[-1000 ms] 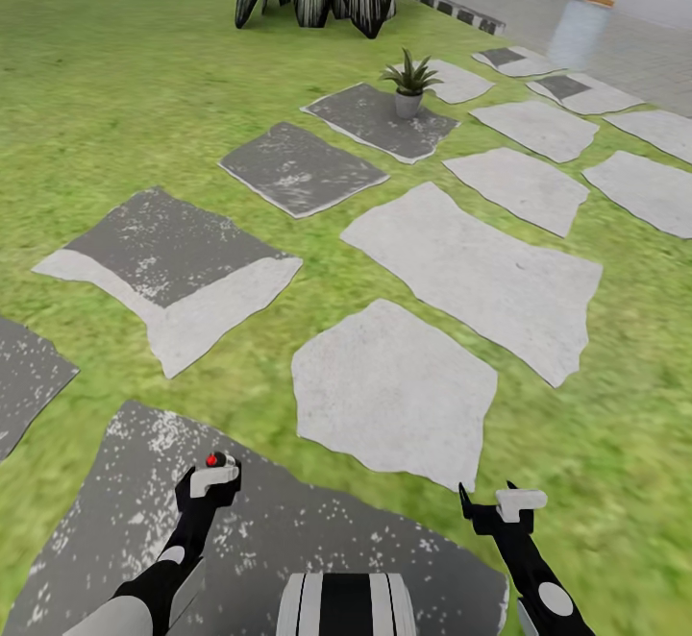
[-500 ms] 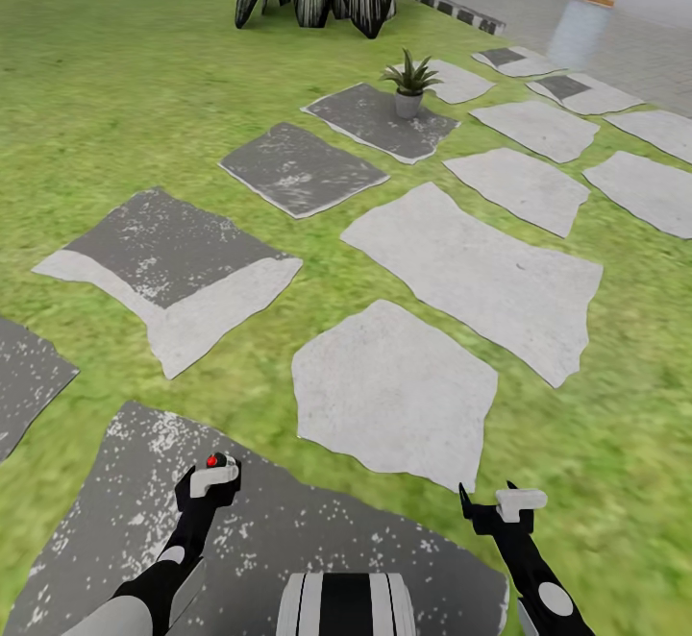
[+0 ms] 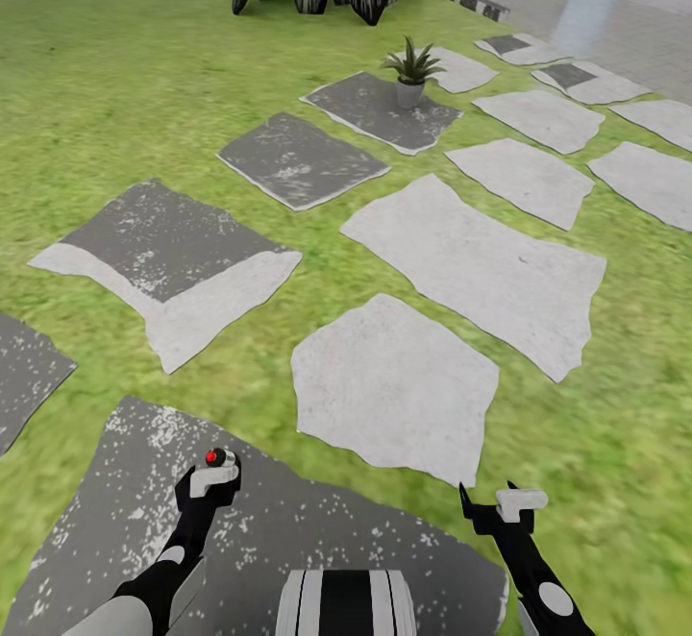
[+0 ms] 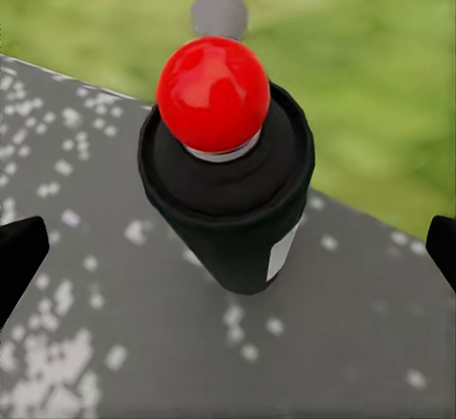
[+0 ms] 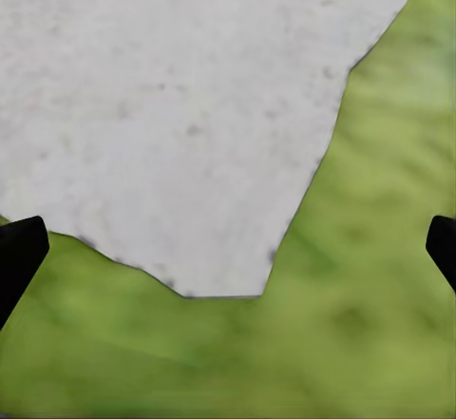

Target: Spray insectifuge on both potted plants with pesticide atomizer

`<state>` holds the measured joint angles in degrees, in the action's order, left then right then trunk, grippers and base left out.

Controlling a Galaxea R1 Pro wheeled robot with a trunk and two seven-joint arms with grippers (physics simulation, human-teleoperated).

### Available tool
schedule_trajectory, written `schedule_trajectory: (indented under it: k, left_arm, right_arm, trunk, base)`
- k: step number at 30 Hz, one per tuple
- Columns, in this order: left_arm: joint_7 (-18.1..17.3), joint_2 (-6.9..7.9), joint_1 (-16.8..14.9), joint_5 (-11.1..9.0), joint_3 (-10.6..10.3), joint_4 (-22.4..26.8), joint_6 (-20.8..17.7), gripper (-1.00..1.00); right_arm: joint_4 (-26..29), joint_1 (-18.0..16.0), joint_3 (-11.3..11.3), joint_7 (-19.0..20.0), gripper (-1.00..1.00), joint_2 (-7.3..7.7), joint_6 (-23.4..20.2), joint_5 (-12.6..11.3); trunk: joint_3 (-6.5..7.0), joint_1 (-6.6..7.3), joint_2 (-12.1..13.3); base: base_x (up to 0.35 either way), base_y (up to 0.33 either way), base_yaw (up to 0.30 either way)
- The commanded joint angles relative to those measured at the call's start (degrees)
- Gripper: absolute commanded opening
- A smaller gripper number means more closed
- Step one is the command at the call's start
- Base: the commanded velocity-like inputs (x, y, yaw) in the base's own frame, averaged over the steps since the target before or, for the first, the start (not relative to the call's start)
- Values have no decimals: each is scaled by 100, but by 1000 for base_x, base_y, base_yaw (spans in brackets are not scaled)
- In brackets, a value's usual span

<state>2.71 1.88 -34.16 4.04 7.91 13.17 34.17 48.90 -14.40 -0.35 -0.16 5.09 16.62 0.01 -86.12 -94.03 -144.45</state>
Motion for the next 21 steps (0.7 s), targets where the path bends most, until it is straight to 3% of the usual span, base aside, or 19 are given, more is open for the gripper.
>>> schedule_trajectory:
  k: [1, 21]
  left_arm:
    - [28, -2, -3, 44, 14, -6, 19, 100]
    - [28, 2, -3, 44, 9, -7, 19, 100]
  right_arm:
    - [-3, -2, -1, -2, 100, 0, 17, 0]
    - [6, -2, -1, -2, 100, 0, 17, -1]
  trunk:
    - [-4, 1, -1]
    - [-6, 1, -1]
  base:
    - [0, 0, 0]
    - [28, 0, 0]
